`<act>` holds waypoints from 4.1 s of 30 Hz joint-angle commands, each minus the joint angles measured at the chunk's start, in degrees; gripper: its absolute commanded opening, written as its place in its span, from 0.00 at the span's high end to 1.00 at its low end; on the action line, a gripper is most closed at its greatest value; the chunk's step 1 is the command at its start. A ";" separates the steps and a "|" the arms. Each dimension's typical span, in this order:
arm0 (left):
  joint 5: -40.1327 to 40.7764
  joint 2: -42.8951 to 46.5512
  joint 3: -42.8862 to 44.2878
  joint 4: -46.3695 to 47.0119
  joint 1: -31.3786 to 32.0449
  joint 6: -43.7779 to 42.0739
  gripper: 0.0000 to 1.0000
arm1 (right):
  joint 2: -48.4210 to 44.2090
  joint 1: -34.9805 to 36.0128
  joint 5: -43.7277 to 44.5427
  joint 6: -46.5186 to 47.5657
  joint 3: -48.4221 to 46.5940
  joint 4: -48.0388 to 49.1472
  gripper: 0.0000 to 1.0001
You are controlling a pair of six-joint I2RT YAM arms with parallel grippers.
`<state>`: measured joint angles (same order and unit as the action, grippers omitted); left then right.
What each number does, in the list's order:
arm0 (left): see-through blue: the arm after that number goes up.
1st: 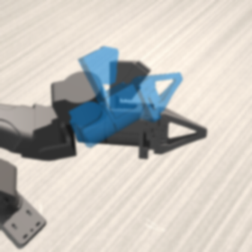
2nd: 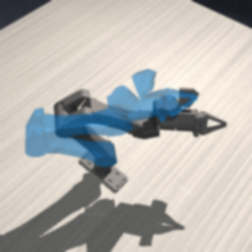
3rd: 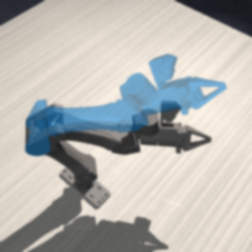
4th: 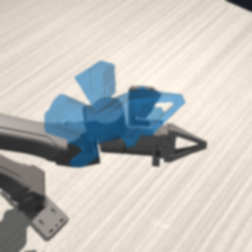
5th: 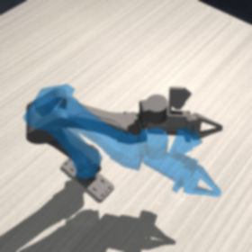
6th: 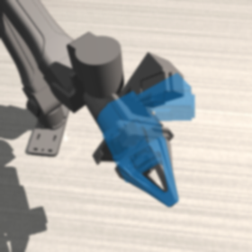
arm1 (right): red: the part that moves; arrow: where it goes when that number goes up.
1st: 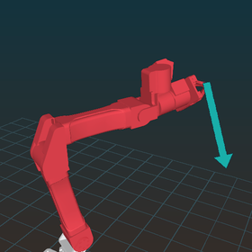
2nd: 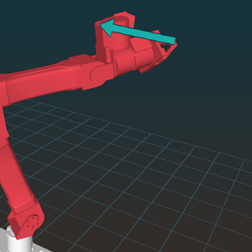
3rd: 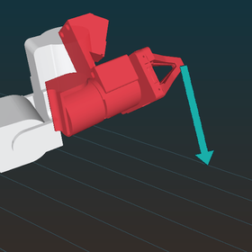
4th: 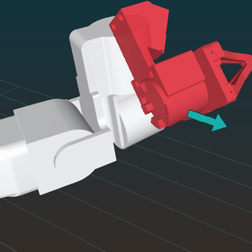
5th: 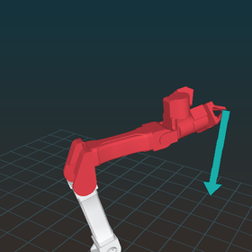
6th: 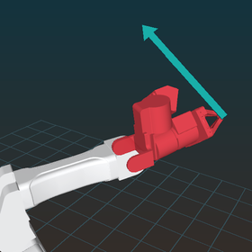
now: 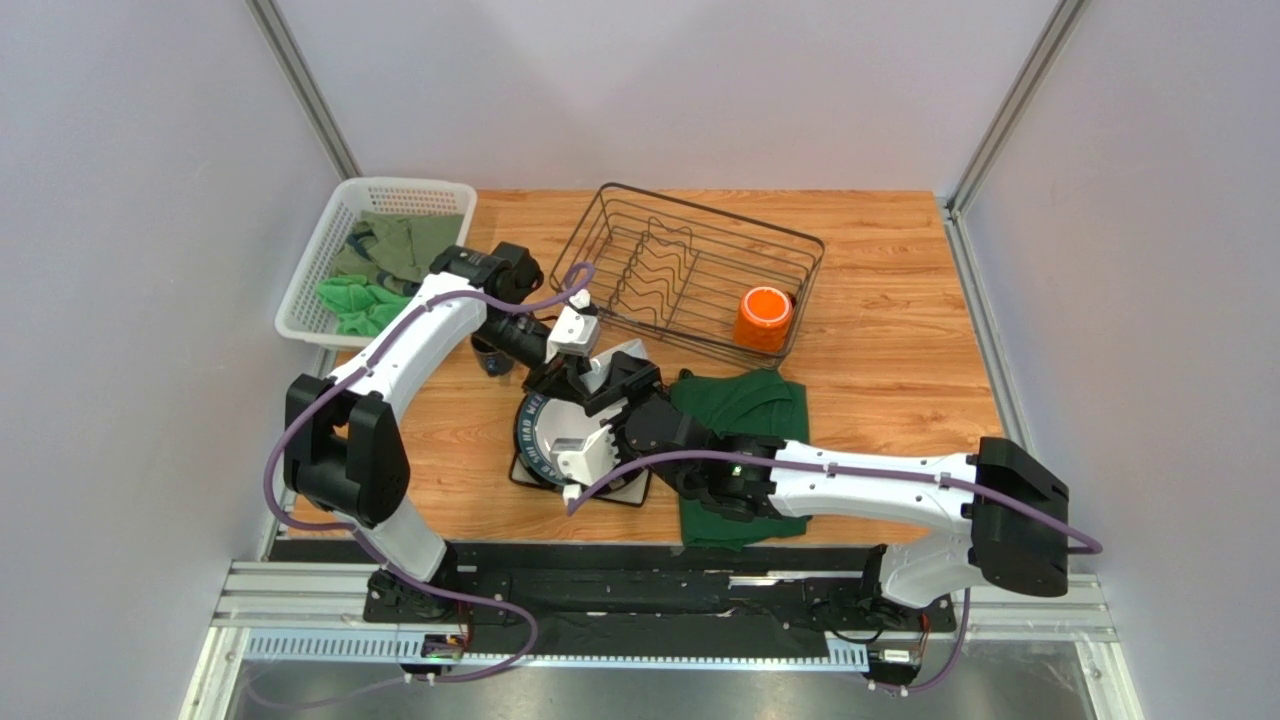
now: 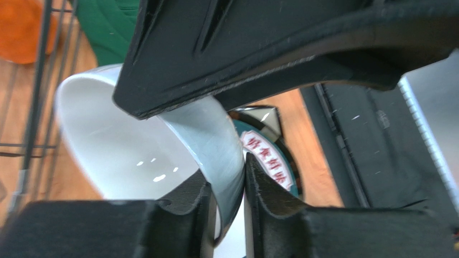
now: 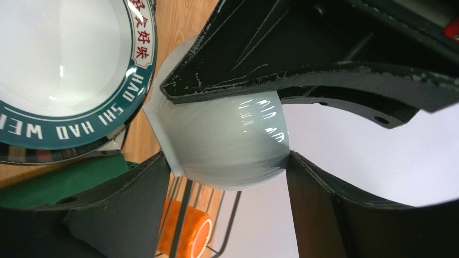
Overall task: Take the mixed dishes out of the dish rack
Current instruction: Place the bowl at the center of the board.
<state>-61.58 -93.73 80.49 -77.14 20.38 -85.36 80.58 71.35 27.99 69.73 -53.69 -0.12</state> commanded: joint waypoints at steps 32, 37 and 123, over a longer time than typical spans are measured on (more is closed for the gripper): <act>1.81 2.85 7.66 -19.01 -1.48 7.93 1.00 | -3.67 -0.68 5.76 0.32 0.95 9.79 0.00; 2.61 3.99 8.28 -19.01 -2.10 9.25 1.00 | -5.43 -2.27 5.32 -2.23 -0.09 7.07 0.00; 47.96 9.88 -31.44 32.58 -33.30 39.83 1.00 | -5.87 -25.65 -3.55 -36.78 2.10 -4.36 0.00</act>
<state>-12.95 -82.96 50.81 -46.17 -12.49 -46.33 74.32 45.93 24.91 33.67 -51.66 -7.01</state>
